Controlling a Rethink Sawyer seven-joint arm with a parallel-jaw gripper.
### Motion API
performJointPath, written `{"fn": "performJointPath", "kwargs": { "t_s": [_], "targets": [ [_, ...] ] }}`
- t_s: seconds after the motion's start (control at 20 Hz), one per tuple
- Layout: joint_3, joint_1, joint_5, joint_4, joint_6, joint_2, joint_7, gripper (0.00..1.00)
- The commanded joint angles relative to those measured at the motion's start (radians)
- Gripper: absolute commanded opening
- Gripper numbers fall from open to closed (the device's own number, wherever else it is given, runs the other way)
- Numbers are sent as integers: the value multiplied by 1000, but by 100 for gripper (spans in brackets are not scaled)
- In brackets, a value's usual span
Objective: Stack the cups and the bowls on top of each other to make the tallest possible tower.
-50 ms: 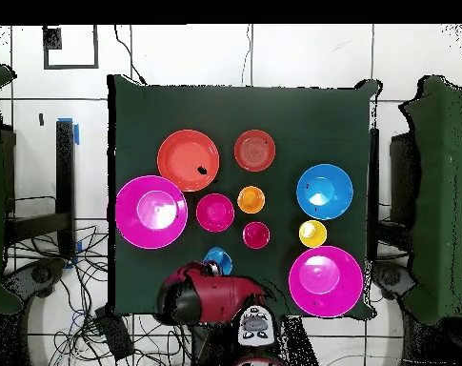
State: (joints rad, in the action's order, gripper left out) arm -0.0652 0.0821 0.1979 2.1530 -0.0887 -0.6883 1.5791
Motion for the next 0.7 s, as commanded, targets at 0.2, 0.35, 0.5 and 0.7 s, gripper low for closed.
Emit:
{"fn": "performJointPath", "kwargs": {
  "t_s": [0.2, 0.35, 0.5, 0.7],
  "targets": [
    [98, -6, -32, -81, -132, -57, 114, 0],
    [108, -10, -45, -92, -177, -79, 114, 0],
    [110, -19, -55, -107, -222, -104, 110, 0],
    [108, -36, -70, -136, -306, -144, 101, 0]
  ]
}}
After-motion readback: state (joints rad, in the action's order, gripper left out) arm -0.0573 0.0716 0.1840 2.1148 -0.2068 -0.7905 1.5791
